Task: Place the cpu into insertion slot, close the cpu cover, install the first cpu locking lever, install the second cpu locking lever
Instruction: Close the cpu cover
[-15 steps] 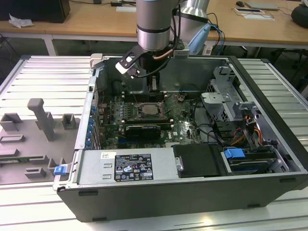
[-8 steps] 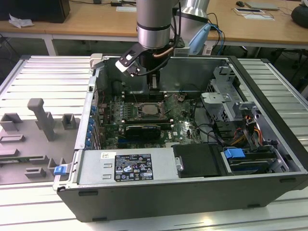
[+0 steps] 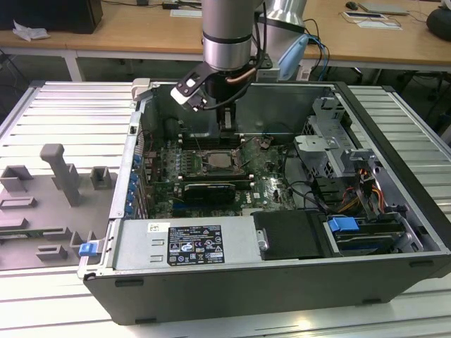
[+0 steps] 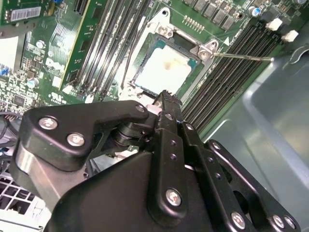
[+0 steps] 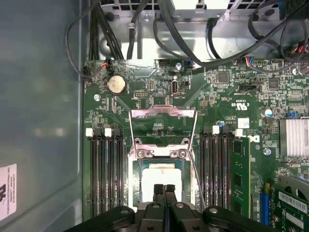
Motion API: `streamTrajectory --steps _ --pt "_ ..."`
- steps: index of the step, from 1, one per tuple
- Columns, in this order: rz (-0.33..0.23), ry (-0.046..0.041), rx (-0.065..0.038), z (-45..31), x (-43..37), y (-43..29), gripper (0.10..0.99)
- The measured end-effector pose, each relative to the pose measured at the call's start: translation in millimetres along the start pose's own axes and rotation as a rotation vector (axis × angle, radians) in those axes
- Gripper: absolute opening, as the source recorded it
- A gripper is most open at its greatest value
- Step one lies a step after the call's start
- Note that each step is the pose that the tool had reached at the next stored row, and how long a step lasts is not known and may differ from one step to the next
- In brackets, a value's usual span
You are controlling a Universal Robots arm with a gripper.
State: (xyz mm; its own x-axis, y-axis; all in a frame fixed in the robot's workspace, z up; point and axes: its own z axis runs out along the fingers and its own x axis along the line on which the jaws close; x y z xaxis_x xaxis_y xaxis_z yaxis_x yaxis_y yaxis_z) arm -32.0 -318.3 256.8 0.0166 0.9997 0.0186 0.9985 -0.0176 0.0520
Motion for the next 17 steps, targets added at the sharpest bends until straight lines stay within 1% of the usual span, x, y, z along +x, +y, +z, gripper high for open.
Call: streamTrajectory --steps 3,10,14,17 --pt "0.0 0.0002 0.0 0.0 0.1 4.1 0.106" --pt "0.0 0.0 0.0 -3.3 0.8 5.3 0.106" --pt "0.0 0.0003 0.0 -4.5 1.2 7.2 0.106" --pt "0.0 0.0 0.0 -4.8 1.3 12.0 0.106"
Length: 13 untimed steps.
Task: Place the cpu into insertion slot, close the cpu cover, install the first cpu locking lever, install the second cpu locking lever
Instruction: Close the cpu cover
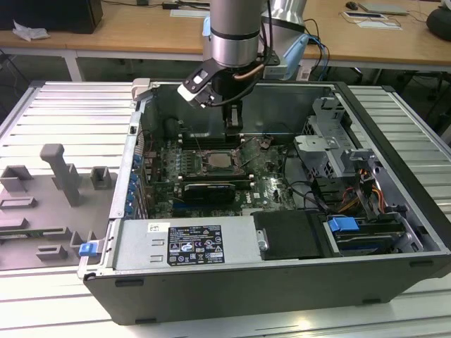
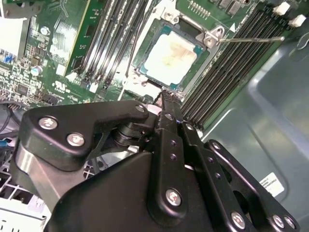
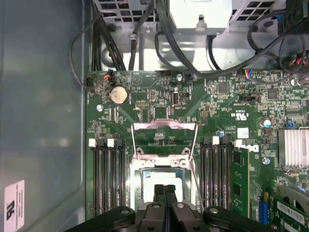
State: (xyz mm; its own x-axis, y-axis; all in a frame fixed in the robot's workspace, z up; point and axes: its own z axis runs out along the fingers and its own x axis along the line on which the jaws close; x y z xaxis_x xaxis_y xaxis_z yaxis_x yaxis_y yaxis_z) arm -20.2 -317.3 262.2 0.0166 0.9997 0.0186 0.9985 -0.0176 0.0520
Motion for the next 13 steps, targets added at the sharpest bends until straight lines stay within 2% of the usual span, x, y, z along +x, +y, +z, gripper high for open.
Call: streamTrajectory --steps 3,7,13 --pt "0.0 -0.0002 0.0 -0.8 0.2 3.2 0.106" --pt "0.0 -0.0004 0.0 -9.1 0.6 4.0 0.106" --pt "0.0 -0.0004 0.0 -10.9 0.8 8.6 0.106"
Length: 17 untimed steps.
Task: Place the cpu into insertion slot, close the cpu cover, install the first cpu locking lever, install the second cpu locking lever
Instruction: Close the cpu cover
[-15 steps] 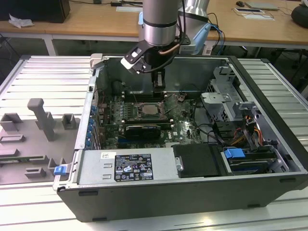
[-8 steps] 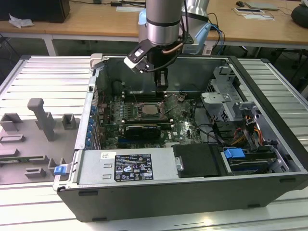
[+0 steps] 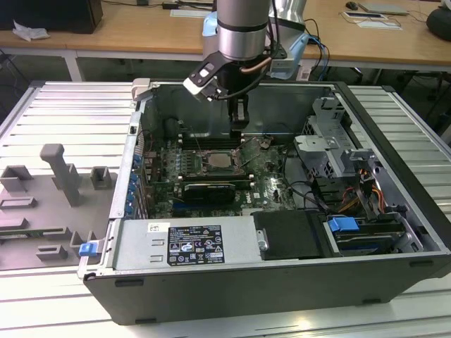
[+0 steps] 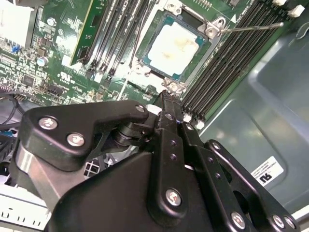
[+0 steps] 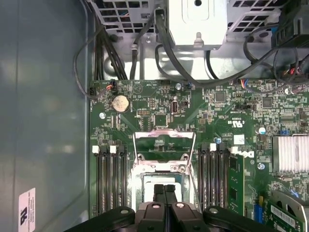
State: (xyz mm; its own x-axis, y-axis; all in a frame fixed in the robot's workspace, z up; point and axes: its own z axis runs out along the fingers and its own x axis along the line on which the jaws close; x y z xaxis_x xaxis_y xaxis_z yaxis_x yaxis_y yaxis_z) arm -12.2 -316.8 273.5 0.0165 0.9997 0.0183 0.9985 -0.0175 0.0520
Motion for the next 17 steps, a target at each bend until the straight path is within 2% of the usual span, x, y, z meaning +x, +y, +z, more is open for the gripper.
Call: streamTrajectory --steps 10,17 --pt "0.0 0.0 0.0 -0.3 0.4 12.2 0.106" --pt "0.0 0.0 0.0 0.0 0.6 25.1 0.106"
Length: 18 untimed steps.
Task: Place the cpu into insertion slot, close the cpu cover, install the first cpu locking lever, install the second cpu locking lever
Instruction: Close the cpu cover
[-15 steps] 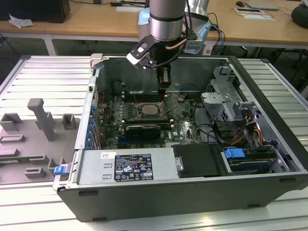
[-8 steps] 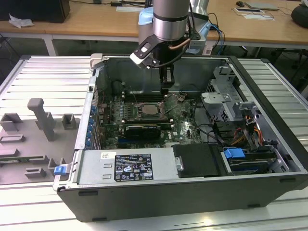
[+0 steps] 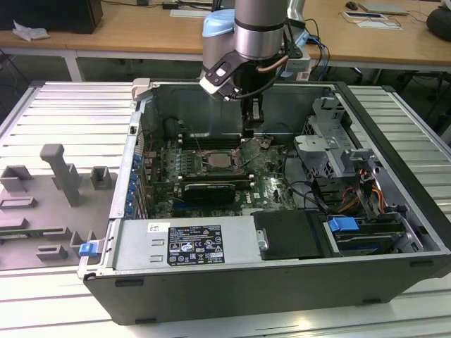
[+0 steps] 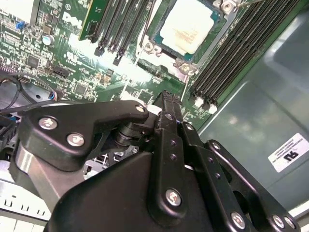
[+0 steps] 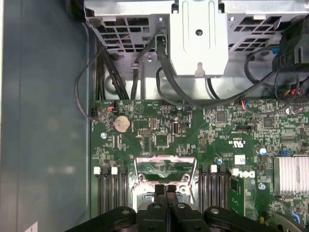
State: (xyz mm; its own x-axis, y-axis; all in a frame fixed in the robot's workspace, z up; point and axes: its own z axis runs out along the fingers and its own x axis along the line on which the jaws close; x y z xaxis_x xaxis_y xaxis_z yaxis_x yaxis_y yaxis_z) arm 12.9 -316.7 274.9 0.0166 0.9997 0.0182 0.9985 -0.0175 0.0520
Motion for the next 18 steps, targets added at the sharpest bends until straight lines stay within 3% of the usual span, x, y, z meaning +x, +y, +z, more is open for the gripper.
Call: streamTrajectory --steps 18 --pt "0.0 0.0 0.0 0.8 0.5 18.6 0.106"
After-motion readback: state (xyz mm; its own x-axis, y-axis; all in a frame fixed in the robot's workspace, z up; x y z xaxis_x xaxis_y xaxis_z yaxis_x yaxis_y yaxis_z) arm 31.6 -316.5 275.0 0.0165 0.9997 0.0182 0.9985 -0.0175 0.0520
